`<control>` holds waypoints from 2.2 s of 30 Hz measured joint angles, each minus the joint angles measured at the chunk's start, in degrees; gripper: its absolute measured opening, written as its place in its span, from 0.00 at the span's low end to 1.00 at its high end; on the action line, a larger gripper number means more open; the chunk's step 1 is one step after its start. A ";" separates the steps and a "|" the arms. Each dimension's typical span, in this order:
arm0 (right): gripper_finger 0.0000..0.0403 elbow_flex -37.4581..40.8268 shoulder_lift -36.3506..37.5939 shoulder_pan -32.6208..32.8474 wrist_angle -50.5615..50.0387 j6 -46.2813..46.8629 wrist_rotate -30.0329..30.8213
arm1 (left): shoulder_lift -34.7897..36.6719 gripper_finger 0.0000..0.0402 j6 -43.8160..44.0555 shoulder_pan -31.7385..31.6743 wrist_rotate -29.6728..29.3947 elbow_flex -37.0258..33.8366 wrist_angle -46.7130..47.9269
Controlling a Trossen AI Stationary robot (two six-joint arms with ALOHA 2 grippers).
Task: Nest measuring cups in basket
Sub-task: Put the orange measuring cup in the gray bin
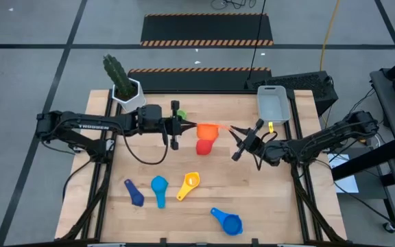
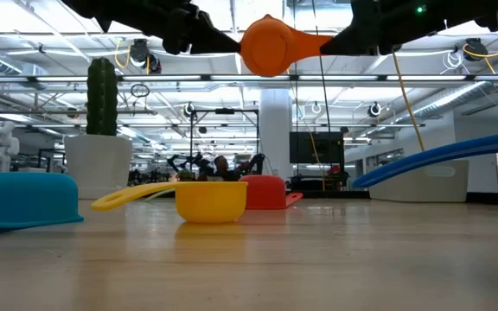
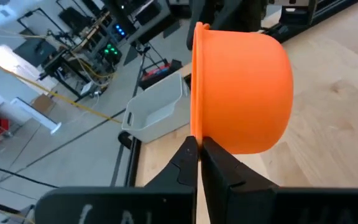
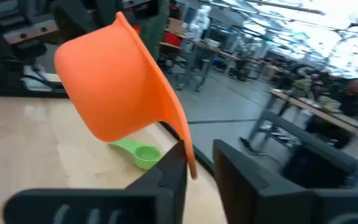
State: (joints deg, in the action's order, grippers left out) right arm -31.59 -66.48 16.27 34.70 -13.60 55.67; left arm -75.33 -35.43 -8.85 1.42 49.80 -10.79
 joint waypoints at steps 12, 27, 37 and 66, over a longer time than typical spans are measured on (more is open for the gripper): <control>0.50 -0.38 0.02 10.02 2.34 -11.79 13.77 | -0.16 0.00 0.76 -5.13 12.43 -0.13 -3.15; 0.49 -8.51 -3.46 13.29 2.24 -27.71 25.47 | -19.43 0.01 4.73 -11.47 28.11 -2.77 -38.05; 0.42 -9.33 -6.01 12.59 2.42 -29.07 25.21 | -21.62 0.02 4.03 -12.90 33.19 -2.73 -40.43; 0.16 -9.29 -6.01 10.16 -2.68 -26.18 20.71 | -21.59 0.02 3.20 -12.93 34.81 -2.73 -40.30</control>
State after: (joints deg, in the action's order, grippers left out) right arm -40.89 -72.49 26.44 32.03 -39.78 76.38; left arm -96.92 -32.23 -21.78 36.23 47.07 -51.09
